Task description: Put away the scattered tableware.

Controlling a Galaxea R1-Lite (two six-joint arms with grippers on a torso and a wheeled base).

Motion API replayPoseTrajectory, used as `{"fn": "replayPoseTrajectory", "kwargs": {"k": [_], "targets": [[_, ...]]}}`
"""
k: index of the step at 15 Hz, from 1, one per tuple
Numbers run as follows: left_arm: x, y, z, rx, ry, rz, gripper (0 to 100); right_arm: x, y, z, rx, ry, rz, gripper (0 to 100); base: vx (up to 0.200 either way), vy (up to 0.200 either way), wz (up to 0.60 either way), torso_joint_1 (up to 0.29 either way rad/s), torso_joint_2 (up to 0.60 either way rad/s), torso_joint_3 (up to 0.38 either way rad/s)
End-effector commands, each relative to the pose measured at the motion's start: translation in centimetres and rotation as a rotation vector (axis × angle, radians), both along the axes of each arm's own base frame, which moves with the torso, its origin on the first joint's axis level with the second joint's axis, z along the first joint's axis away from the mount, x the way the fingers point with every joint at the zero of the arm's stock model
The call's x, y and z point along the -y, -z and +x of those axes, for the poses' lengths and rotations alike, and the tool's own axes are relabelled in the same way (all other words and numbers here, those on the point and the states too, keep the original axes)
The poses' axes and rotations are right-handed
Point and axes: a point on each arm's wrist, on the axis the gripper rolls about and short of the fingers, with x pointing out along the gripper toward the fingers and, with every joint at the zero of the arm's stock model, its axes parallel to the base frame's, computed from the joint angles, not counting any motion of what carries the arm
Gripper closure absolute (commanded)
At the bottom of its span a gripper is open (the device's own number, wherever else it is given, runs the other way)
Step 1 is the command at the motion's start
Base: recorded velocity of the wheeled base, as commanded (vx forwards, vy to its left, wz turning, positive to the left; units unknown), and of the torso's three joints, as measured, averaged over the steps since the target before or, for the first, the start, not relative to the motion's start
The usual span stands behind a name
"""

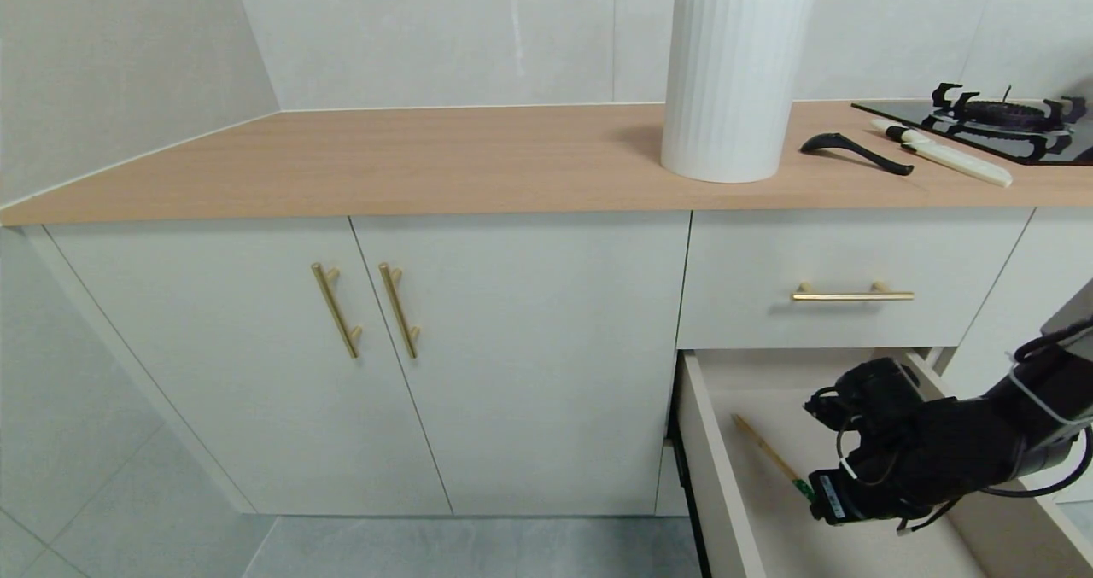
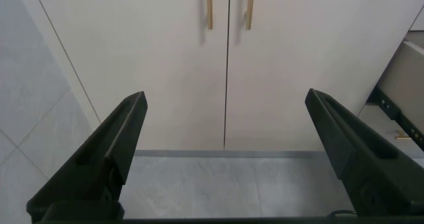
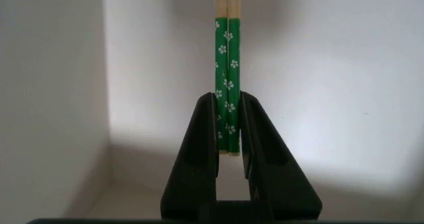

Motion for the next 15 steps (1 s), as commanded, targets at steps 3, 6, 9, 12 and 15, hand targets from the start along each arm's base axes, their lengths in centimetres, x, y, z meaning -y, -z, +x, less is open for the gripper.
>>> {"fn": "replayPoseTrajectory", "kwargs": {"k": [3,6,9,12,15], "targets": [[0.0,0.0,0.0,0.000,-0.001,-0.001,0,-1.0,4.3,-0.7,-0.031,-0.033,-0.028,100,0.000,0.000,0.00,0.000,0.00,0.000],[0.0,0.0,0.0,0.000,-0.001,-0.001,0,-1.1,5.2,-0.7,0.014,-0.020,-0.056,100,0.000,0.000,0.00,0.000,0.00,0.000],[0.0,0.0,0.0,0.000,-0.001,-0.001,0,-1.1,5.2,-0.7,0.020,-0.019,-0.056,100,0.000,0.000,0.00,0.000,0.00,0.000],[0.0,0.0,0.0,0.000,-0.001,-0.001,0,-1.1,5.2,-0.7,0.020,-0.020,-0.058,100,0.000,0.000,0.00,0.000,0.00,0.000],[0.0,0.0,0.0,0.000,-0.001,-0.001,0,-1.1,5.3,-0.7,0.019,-0.018,-0.058,0,0.000,0.000,0.00,0.000,0.00,0.000]]}}
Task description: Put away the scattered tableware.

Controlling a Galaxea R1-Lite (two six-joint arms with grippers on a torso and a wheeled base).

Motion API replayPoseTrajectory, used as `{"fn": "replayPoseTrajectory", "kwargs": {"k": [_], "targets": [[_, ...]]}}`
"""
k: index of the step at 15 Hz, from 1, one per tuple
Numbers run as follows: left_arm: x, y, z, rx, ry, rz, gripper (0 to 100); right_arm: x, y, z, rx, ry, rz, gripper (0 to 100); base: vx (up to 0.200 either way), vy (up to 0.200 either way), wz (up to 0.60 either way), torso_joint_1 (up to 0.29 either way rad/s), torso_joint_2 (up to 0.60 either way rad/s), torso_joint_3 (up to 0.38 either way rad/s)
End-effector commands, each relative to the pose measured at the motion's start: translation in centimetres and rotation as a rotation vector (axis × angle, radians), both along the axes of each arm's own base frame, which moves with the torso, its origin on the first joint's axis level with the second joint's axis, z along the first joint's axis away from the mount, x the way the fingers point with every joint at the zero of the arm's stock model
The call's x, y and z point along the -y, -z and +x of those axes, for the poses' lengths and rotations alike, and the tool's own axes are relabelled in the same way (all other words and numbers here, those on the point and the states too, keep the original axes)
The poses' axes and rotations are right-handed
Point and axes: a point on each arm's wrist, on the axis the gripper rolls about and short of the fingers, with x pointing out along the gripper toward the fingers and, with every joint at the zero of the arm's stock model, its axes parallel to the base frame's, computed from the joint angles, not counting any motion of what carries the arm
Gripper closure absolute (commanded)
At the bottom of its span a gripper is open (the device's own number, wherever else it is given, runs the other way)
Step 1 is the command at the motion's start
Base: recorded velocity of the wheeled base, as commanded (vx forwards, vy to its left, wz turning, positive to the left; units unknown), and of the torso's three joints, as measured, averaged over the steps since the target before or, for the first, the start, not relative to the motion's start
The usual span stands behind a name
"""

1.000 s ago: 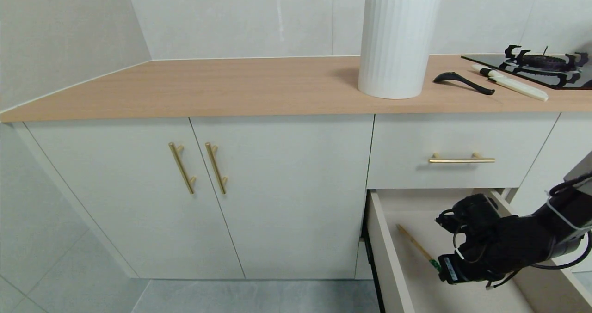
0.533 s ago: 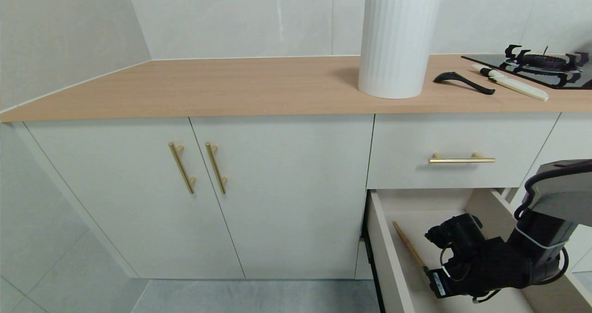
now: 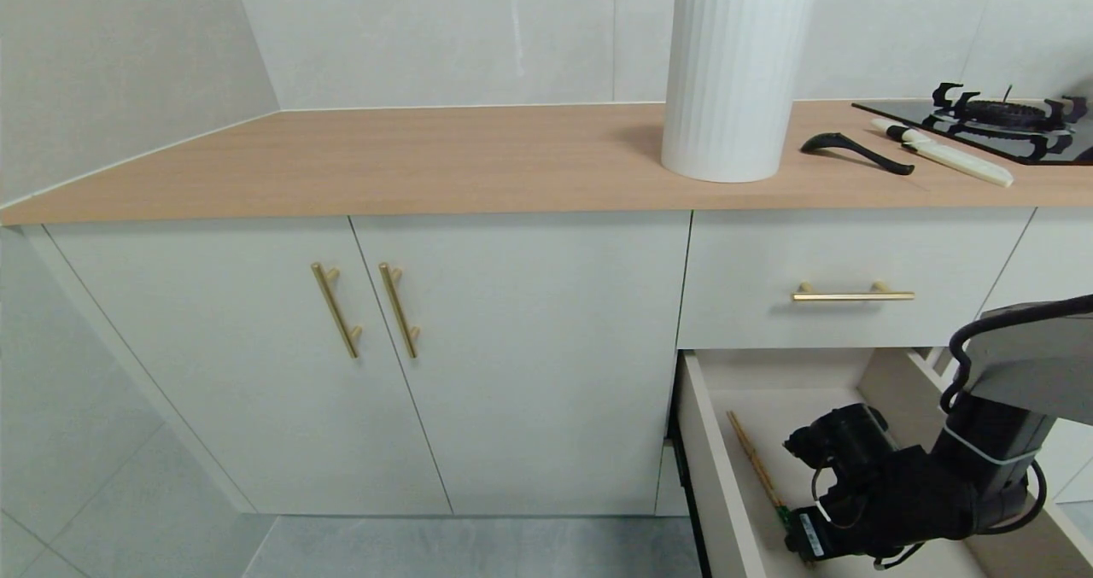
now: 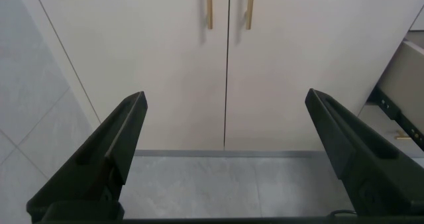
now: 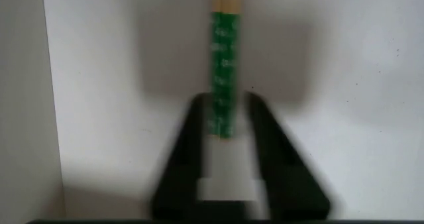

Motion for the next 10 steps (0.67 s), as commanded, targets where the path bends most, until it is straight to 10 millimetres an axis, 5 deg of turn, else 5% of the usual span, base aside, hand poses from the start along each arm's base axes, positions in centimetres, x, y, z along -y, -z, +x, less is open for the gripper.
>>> {"fn": "replayPoseTrajectory", "kwargs": {"k": [1,5,10], "targets": [[0.0,0.0,0.0,0.001,0.000,-0.001,0,0.0,0.0,0.0,0.001,0.000,0.001,0,0.000,0.000,0.00,0.000,0.00,0.000],[0.0,0.0,0.0,0.001,0.000,-0.001,0,0.2,-1.1,-1.1,0.009,-0.015,-0.005,0,0.000,0.000,0.00,0.000,0.00,0.000],[0.0,0.0,0.0,0.001,0.000,-0.001,0,3.3,-9.9,-3.0,0.296,-0.014,0.000,0,0.000,0.000,0.00,0.000,0.00,0.000]]}}
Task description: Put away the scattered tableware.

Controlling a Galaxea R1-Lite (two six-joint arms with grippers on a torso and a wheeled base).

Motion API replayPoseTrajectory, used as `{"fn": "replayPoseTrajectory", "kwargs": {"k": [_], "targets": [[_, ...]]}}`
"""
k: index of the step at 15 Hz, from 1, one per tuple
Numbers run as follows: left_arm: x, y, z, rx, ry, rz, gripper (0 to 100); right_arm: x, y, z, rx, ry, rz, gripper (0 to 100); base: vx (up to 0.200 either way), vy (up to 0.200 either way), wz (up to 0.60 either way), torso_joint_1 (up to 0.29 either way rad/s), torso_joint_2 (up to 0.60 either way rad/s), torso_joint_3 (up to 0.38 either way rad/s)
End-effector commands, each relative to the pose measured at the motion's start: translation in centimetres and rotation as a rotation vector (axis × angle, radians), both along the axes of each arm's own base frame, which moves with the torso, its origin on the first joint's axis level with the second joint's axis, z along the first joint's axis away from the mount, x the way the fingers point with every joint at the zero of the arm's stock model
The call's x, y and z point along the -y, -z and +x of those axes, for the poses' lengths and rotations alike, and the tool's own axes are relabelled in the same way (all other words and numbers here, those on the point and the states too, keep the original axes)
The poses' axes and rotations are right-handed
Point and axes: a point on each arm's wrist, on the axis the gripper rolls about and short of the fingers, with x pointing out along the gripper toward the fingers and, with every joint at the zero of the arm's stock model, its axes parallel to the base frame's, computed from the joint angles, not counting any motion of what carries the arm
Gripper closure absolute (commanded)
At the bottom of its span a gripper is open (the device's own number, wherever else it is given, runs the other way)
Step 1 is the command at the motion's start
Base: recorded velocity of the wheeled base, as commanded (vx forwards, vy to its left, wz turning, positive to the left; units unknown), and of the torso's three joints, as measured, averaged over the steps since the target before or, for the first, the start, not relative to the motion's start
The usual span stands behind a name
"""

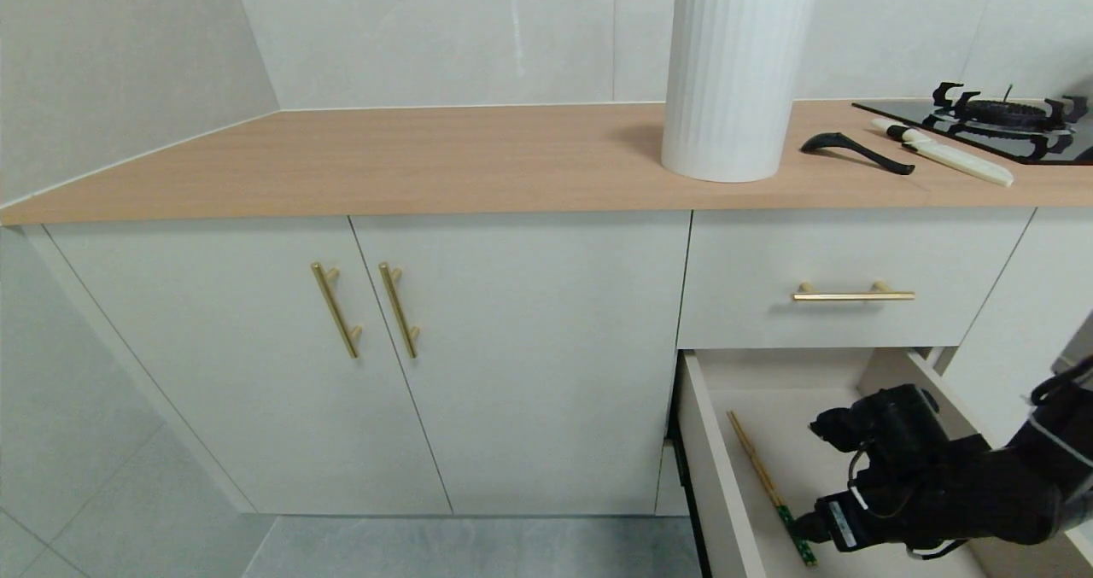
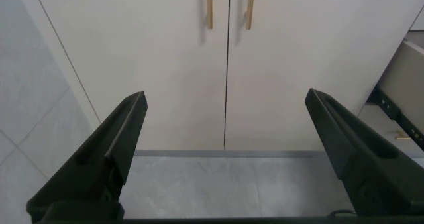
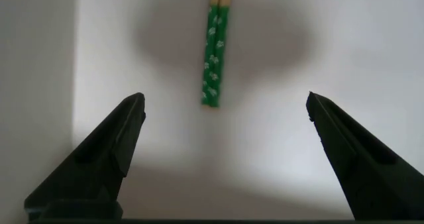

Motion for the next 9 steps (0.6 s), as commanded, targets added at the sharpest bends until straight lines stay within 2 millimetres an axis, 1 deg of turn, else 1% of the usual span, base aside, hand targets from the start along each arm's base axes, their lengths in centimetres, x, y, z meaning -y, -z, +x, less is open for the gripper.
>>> {"fn": "replayPoseTrajectory", "kwargs": {"k": [1,4,6,7,9], "targets": [[0.0,0.0,0.0,0.000,0.000,-0.001,0,2.8,-7.2,-1.7,0.244,0.053,0.016,0,0.000,0.000,0.00,0.000,0.00,0.000],[0.0,0.0,0.0,0.000,0.000,-0.001,0,4.6,-10.9,-3.7,0.357,0.032,-0.007,0,0.000,0.000,0.00,0.000,0.00,0.000],[0.0,0.0,0.0,0.000,0.000,-0.001,0,5.4,-12.8,-4.9,0.405,0.012,0.014,0,0.000,0.000,0.00,0.000,0.00,0.000],[0.0,0.0,0.0,0.000,0.000,-0.001,0,5.7,-13.3,-5.4,0.413,-0.003,-0.004,0,0.000,0.000,0.00,0.002,-0.09,-0.071],[0.0,0.0,0.0,0.000,0.000,-0.001,0,5.8,-13.8,-5.9,0.429,-0.017,-0.008,0,0.000,0.000,0.00,0.015,-0.23,-0.259]]}}
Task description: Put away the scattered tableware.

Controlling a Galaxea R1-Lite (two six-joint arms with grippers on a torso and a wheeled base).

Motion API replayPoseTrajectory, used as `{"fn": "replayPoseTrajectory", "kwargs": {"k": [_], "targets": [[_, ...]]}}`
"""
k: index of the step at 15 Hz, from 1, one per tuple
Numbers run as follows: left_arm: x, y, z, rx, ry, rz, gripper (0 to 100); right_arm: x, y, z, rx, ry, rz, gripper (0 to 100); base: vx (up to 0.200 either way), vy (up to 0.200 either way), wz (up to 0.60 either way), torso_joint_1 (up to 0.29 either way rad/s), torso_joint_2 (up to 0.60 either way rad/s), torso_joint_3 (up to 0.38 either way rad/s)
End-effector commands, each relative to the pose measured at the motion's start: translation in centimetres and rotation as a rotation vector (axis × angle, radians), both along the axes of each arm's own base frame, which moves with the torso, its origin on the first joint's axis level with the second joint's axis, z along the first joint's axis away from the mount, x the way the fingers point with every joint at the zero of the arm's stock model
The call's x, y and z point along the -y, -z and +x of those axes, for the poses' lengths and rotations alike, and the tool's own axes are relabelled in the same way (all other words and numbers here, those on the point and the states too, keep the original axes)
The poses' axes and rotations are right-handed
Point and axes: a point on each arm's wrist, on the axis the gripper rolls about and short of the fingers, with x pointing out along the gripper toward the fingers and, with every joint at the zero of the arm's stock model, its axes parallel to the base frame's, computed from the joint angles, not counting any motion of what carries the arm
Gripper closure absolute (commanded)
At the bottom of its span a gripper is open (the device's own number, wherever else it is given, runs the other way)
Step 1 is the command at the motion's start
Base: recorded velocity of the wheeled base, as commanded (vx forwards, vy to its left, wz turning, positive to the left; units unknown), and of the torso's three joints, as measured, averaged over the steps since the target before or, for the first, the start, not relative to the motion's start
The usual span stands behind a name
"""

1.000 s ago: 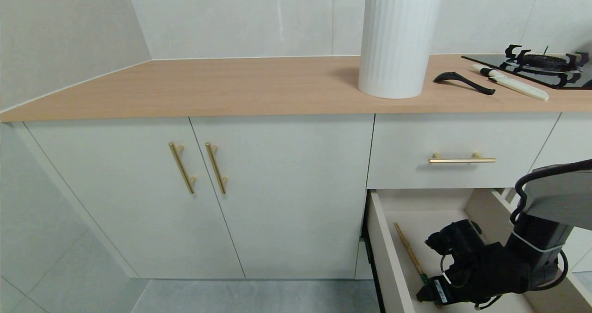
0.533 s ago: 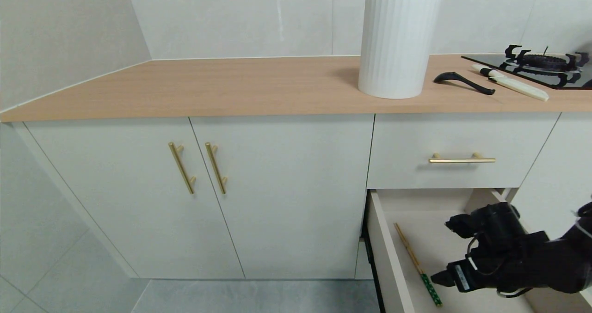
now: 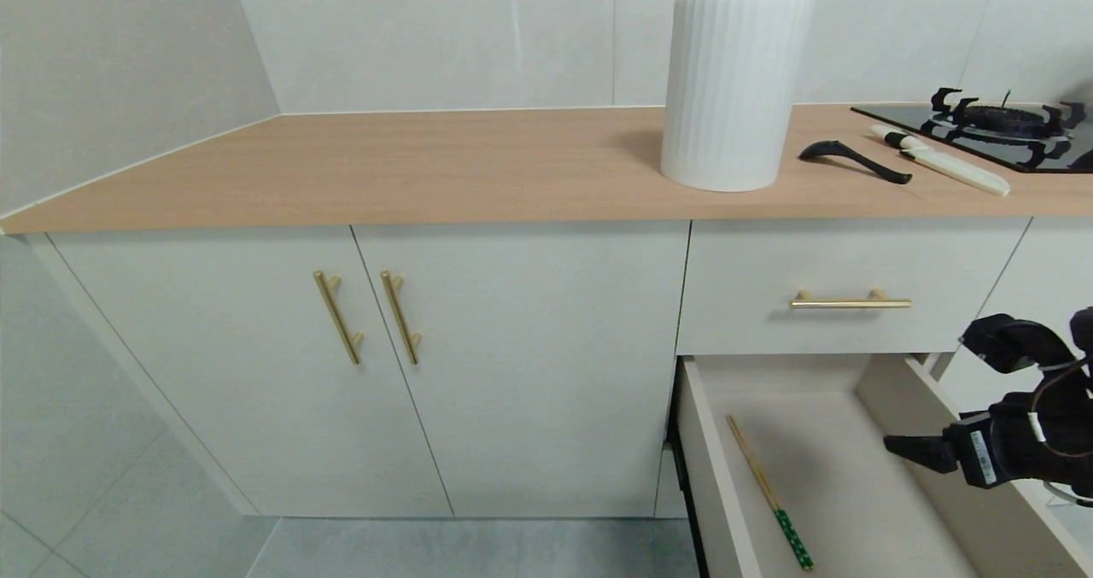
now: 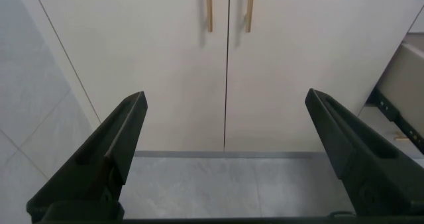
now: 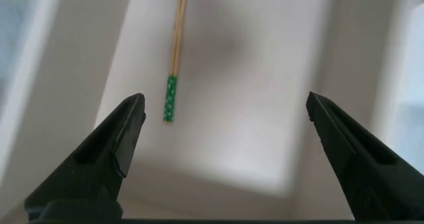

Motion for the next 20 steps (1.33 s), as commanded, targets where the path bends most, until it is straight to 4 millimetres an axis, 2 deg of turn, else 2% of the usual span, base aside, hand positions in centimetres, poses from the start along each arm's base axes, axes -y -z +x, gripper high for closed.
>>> {"fn": "replayPoseTrajectory", "kwargs": {"k": [1,6,10,12,13,15,16,20], "targets": [[0.0,0.0,0.0,-0.001,0.000,0.000,0,0.2,-1.7,-1.1,0.079,0.007,0.000,0,0.000,0.000,0.00,0.027,-0.14,-0.330],[0.0,0.0,0.0,-0.001,0.000,0.000,0,0.3,-2.0,-1.3,0.094,0.008,0.001,0,0.000,0.000,0.00,0.074,-0.50,-0.349],[0.0,0.0,0.0,-0.001,0.000,0.000,0,1.0,-2.5,-1.1,0.114,0.042,-0.002,0,0.000,0.000,0.00,0.145,-0.46,-0.327],[0.0,0.0,0.0,-0.001,0.000,0.000,0,1.0,-3.0,-0.8,0.132,0.026,0.012,0,0.000,0.000,0.00,0.105,-0.33,-0.224],[0.0,0.0,0.0,-0.001,0.000,0.000,0,1.1,-4.0,-0.3,0.170,0.006,0.031,0,0.000,0.000,0.00,0.051,-0.14,-0.095],[0.0,0.0,0.0,-0.001,0.000,0.000,0,1.4,-6.3,2.1,0.241,0.027,0.053,0,0.000,0.000,0.00,0.016,-0.03,-0.031],[0.0,0.0,0.0,-0.001,0.000,0.000,0,2.2,-7.4,4.5,0.274,0.047,0.048,0,0.000,0.000,0.00,0.000,0.00,0.000],[0.0,0.0,0.0,-0.001,0.000,0.000,0,3.6,-10.4,11.3,0.328,0.016,0.067,0,0.000,0.000,0.00,0.000,0.00,0.000]]}}
